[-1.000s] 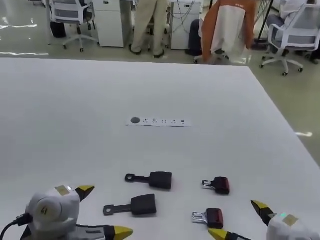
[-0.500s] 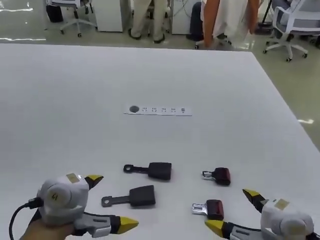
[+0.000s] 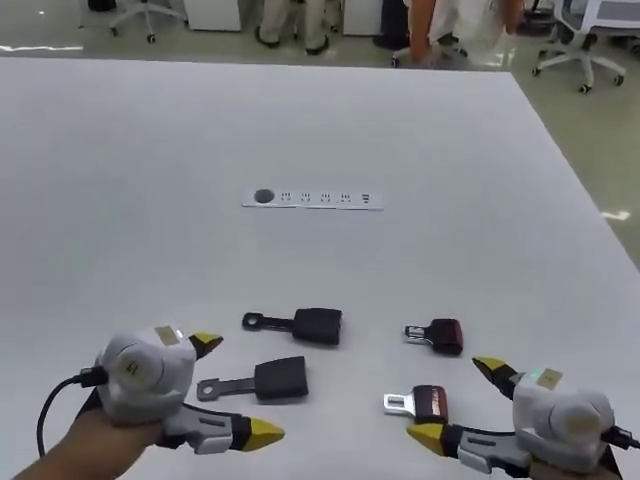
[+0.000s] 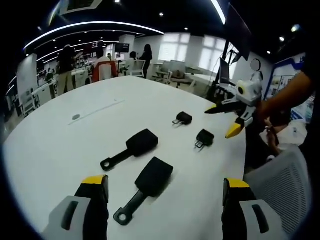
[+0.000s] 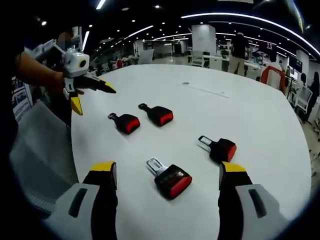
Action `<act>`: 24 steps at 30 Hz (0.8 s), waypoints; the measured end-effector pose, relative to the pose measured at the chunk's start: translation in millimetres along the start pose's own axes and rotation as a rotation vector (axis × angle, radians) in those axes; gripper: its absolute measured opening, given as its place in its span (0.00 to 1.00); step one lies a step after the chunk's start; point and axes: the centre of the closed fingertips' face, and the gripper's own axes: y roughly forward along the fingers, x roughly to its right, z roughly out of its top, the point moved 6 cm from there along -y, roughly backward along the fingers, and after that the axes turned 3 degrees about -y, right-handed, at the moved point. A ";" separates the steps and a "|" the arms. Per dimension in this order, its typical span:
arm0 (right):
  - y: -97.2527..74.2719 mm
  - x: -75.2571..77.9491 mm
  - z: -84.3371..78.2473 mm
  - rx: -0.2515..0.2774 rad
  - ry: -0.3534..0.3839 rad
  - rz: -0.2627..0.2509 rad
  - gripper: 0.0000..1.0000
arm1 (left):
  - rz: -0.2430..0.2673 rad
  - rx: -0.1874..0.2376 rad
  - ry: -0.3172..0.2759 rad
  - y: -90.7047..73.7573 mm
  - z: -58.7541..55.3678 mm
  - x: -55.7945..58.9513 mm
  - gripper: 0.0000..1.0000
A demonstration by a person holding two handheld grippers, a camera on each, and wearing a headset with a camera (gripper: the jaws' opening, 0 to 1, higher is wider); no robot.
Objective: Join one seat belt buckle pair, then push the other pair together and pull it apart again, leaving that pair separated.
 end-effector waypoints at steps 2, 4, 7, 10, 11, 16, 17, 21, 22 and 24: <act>1.8 1.0 0.1 -0.006 -0.006 0.009 0.84 | -0.013 -0.012 0.001 3.9 -1.7 -2.2 0.96; 3.7 1.9 -0.5 -0.013 -0.005 0.022 0.84 | -0.023 -0.035 0.011 8.3 -4.4 -3.8 0.95; 9.0 3.6 -3.6 -0.028 -0.021 0.044 0.84 | -0.041 -0.056 0.038 13.6 -7.2 -8.1 0.93; 11.4 3.9 -4.5 -0.046 -0.035 0.072 0.83 | -0.052 -0.072 0.043 18.8 -7.4 -10.6 0.92; 12.9 3.8 -5.6 -0.054 -0.034 0.090 0.82 | -0.055 -0.076 0.044 20.7 -8.4 -12.2 0.92; 20.1 8.5 -10.8 -0.079 -0.059 0.120 0.83 | -0.077 -0.101 0.063 29.5 -9.8 -13.2 0.91; 22.2 9.9 -11.8 -0.084 -0.067 0.127 0.83 | -0.086 -0.111 0.077 32.2 -10.4 -13.5 0.90; 24.1 10.9 -10.2 -0.101 -0.077 0.150 0.82 | -0.109 -0.138 0.110 40.5 -13.5 -16.4 0.88; 25.2 11.8 -10.6 -0.107 -0.079 0.161 0.81 | -0.116 -0.146 0.116 42.1 -11.8 -16.6 0.87; 27.7 12.8 -12.9 -0.121 -0.086 0.180 0.80 | -0.125 -0.158 0.125 46.3 -12.7 -18.3 0.86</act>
